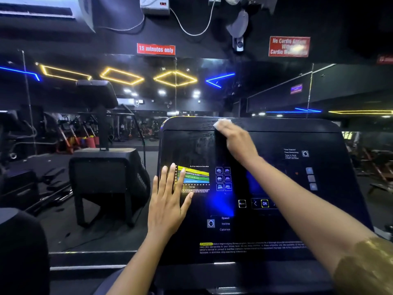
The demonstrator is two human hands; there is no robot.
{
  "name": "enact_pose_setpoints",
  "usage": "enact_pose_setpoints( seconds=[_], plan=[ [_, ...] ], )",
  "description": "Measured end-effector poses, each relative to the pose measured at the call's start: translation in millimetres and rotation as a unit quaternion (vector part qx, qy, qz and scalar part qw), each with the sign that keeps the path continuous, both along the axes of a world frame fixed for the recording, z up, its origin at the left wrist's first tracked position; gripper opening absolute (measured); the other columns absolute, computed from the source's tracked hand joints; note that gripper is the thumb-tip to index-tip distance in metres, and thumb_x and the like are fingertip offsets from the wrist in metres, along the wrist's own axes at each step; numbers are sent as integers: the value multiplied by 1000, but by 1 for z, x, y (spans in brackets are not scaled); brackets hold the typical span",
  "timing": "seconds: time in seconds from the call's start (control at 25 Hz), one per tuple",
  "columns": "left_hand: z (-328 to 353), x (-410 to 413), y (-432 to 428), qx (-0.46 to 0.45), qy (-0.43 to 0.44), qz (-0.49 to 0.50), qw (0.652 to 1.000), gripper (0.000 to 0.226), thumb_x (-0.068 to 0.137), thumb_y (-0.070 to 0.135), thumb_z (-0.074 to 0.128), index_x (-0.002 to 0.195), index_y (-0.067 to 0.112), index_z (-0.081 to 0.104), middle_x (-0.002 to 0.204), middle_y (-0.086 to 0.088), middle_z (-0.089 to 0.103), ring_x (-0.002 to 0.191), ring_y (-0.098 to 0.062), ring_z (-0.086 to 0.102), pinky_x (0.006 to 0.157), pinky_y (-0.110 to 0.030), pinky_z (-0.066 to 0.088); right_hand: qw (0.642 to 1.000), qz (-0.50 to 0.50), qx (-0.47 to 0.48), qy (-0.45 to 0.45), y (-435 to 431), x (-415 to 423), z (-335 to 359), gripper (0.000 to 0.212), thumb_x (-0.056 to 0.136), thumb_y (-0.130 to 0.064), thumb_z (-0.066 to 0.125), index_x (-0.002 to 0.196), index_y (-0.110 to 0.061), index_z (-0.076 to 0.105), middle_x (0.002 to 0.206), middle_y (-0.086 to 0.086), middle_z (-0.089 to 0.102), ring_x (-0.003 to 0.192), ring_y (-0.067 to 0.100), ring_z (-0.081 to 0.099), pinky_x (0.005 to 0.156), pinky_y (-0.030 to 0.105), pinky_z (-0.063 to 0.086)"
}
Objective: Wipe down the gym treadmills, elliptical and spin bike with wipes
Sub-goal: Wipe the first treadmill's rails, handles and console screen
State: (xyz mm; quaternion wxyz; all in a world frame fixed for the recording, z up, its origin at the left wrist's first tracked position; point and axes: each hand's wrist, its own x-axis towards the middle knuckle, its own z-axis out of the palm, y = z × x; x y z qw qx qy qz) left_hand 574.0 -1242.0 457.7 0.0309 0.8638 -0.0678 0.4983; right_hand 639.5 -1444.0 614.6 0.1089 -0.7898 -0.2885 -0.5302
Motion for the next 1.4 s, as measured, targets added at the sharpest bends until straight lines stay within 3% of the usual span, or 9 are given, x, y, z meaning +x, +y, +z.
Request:
enact_pose_setpoints(
  seconds=[0.16, 0.44, 0.6, 0.84, 0.96, 1.08, 1.16, 1.28, 1.4],
  plan=[
    [1, -1, -1, 0, 0, 1, 1000, 65, 99, 54, 14, 149, 15, 30, 158, -10, 20, 147, -25, 12, 117, -45, 12, 994, 62, -94, 0, 27, -22, -40, 42, 81, -7, 35, 110, -2, 65, 114, 9, 65, 97, 23, 65, 73, 29, 56],
    [-1, -1, 0, 5, 0, 3, 1000, 66, 100, 54, 9, 150, 15, 28, 158, -10, 18, 147, -25, 11, 118, -44, 8, 963, 109, -242, -42, -18, -54, -131, 34, 91, -6, 52, 124, -8, 60, 130, 7, 57, 123, 20, 51, 98, 31, 46],
    [-2, 0, 1, 6, -6, 2, 1000, 66, 100, 53, 10, 150, 15, 29, 158, -11, 19, 146, -26, 11, 118, -44, 7, 984, 100, -129, -69, 6, -37, -48, 32, 85, 3, 49, 111, -3, 67, 119, 12, 64, 113, 26, 59, 100, 29, 43],
    [-1, 0, 0, 2, -13, -3, 1000, 65, 100, 53, 11, 149, 15, 29, 158, -11, 20, 146, -26, 12, 118, -45, 9, 989, 40, -143, -29, 45, -18, -39, 35, 87, -4, 36, 111, -1, 62, 112, 13, 62, 91, 29, 64, 66, 39, 57],
    [-1, 1, 0, 3, -12, -1, 1000, 63, 99, 51, 18, 150, 15, 28, 158, -12, 20, 146, -26, 11, 118, -44, 8, 980, 90, -171, -46, 24, -30, -96, 31, 89, -1, 54, 119, -2, 61, 124, 10, 59, 108, 24, 60, 78, 35, 55],
    [-1, 0, -1, 0, -7, -1, 1000, 63, 97, 50, 23, 150, 15, 27, 158, -11, 19, 147, -25, 10, 118, -43, 6, 961, 105, -249, -61, -8, -58, -134, 32, 94, -4, 45, 120, -7, 63, 127, 7, 59, 115, 21, 58, 80, 29, 55],
    [0, -1, 0, 0, -6, 1, 1000, 64, 98, 52, 20, 150, 16, 27, 158, -11, 19, 147, -25, 10, 118, -44, 6, 954, 106, -272, -68, -23, -63, -121, 36, 97, -11, 36, 116, -8, 66, 124, 6, 62, 114, 20, 59, 84, 27, 54],
    [-1, 0, 1, 2, -12, 3, 1000, 64, 98, 52, 19, 150, 15, 28, 158, -11, 20, 147, -25, 10, 119, -43, 5, 979, 66, -173, -80, -22, -39, -56, 37, 88, -7, 39, 111, -3, 67, 119, 13, 64, 110, 26, 61, 96, 33, 47],
    [-3, 1, 1, 1, -20, 4, 1000, 64, 97, 51, 21, 150, 15, 28, 158, -11, 20, 147, -25, 10, 119, -43, 5, 990, 8, -139, -37, -16, -16, -11, 43, 84, -10, 31, 108, 1, 66, 111, 15, 66, 100, 32, 65, 82, 39, 55]
  ],
)
